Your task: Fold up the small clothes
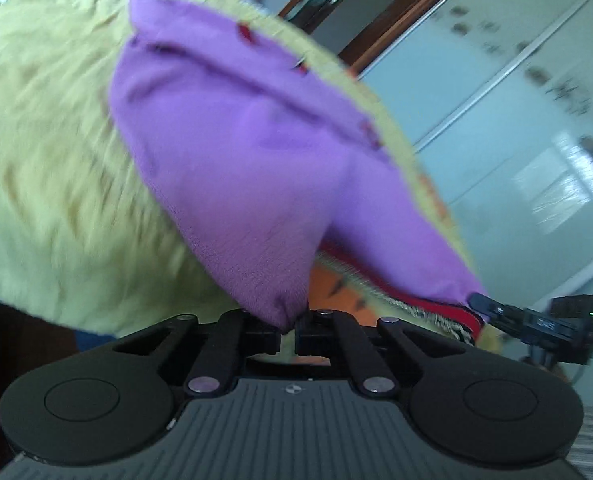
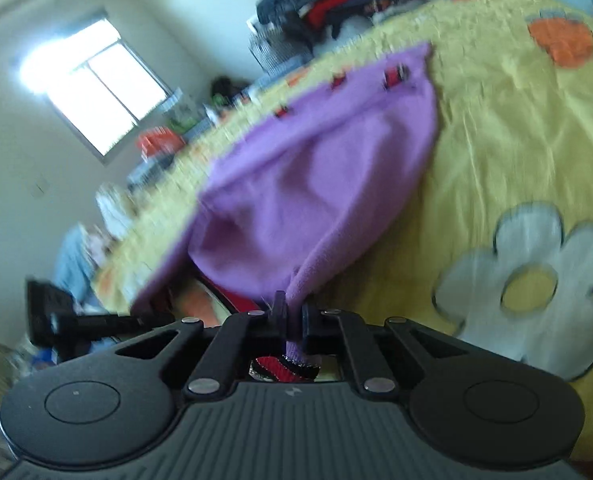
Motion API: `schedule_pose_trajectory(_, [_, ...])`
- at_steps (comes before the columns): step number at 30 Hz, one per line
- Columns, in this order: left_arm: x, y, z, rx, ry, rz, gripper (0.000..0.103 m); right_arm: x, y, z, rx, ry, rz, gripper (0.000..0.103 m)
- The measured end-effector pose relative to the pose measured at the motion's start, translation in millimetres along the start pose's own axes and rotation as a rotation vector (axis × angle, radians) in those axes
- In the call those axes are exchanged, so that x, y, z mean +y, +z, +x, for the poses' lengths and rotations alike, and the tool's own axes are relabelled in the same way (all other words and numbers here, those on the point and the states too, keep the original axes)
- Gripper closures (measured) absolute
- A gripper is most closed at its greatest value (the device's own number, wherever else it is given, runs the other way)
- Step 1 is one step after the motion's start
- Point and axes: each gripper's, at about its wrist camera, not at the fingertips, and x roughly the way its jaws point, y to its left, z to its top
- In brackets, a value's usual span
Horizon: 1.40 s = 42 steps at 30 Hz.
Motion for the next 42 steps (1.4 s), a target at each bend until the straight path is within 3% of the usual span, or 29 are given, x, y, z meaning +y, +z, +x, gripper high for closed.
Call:
schedule_pose_trajectory(4, [4,2,-34,-0.039,-0.106,-0.049,0.1,12,18,-39,-0.048,-0.032,-0.078,0.097])
schedule_pose_trajectory(7, [9,-14,-53,-0.033,-0.119,-0.048,0.103,-1,16,-50,0.021,-0.075,-0.097,0.097])
schedule_pose_trajectory(10, [27,-33,-58,0.001,-0.02,-0.081,0.103,-24,2,-47,0.074,-0.172,-0.072,0.094])
schedule_pose_trajectory(13, [47,-52,-58,-0.016,0.096,-0.121,0.103,-41,-8,-44,0.048,-0.186,-0.008,0.077])
schedule_pose_trajectory(14, [49,-54,-55,-0.019,0.098,-0.126,0.096,-43,-11,-41,0.047,-0.159,0.01,0.057])
schedule_pose_trajectory(15, [47,-54,-49,-0.015,0.105,-0.102,0.06,-45,-15,-38,0.039,-0.135,0.018,0.033])
schedule_pose_trajectory(16, [43,-54,-44,-0.027,0.117,-0.066,0.035,-45,-20,-35,0.026,-0.125,0.019,0.025])
schedule_pose_trajectory(17, [37,-54,-40,-0.065,0.137,-0.018,0.001,-44,-24,-31,0.022,-0.123,0.011,0.023])
schedule_pose_trajectory(19, [29,-54,-32,-0.111,0.129,0.077,0.004,-45,-29,-23,0.027,-0.098,-0.007,0.024])
schedule_pose_trajectory(23, [18,-49,2,-0.077,0.149,0.198,0.005,-38,-37,-18,-0.017,-0.075,-0.014,0.023])
schedule_pose_trajectory(25, [21,-49,15,-0.055,0.146,0.209,0.01,-33,-41,-15,-0.026,-0.083,-0.051,0.023])
schedule_pose_trajectory(26, [25,-49,20,-0.059,0.122,0.175,0.02,-32,-43,-15,-0.034,-0.073,-0.068,0.017])
schedule_pose_trajectory(27, [31,-49,24,-0.058,0.085,0.121,0.051,-30,-44,-14,-0.029,-0.062,-0.087,0.013])
schedule_pose_trajectory(28, [37,-49,27,-0.054,0.051,0.069,0.072,-29,-44,-12,-0.013,-0.062,-0.116,0.012])
schedule_pose_trajectory(29, [43,-50,29,-0.052,0.035,0.02,0.101,-26,-41,-11,0.006,-0.069,-0.135,0.012])
schedule_pose_trajectory(31, [49,-54,26,-0.085,-0.008,-0.024,0.099,-23,-36,-8,0.032,-0.073,-0.117,0.008])
schedule_pose_trajectory(32, [53,-56,24,-0.097,-0.035,-0.056,0.099,-24,-34,-5,0.038,-0.049,-0.085,0.0])
schedule_pose_trajectory(36, [63,-60,3,-0.179,-0.15,-0.149,0.099,-14,-40,0,0.068,-0.026,-0.117,0.0])
schedule_pose_trajectory(37, [67,-60,-4,-0.201,-0.177,-0.175,0.099,-14,-41,0,0.066,-0.02,-0.113,0.001])
schedule_pose_trajectory(38, [71,-60,-11,-0.222,-0.204,-0.198,0.099,-17,-41,1,0.062,-0.004,-0.085,0.022])
schedule_pose_trajectory(39, [75,-58,-15,-0.236,-0.231,-0.216,0.099,-24,-40,4,0.074,0.023,-0.029,0.092])
schedule_pose_trajectory(42, [78,-55,-28,-0.258,-0.264,-0.233,0.099,-42,-43,7,0.05,0.073,0.077,0.099])
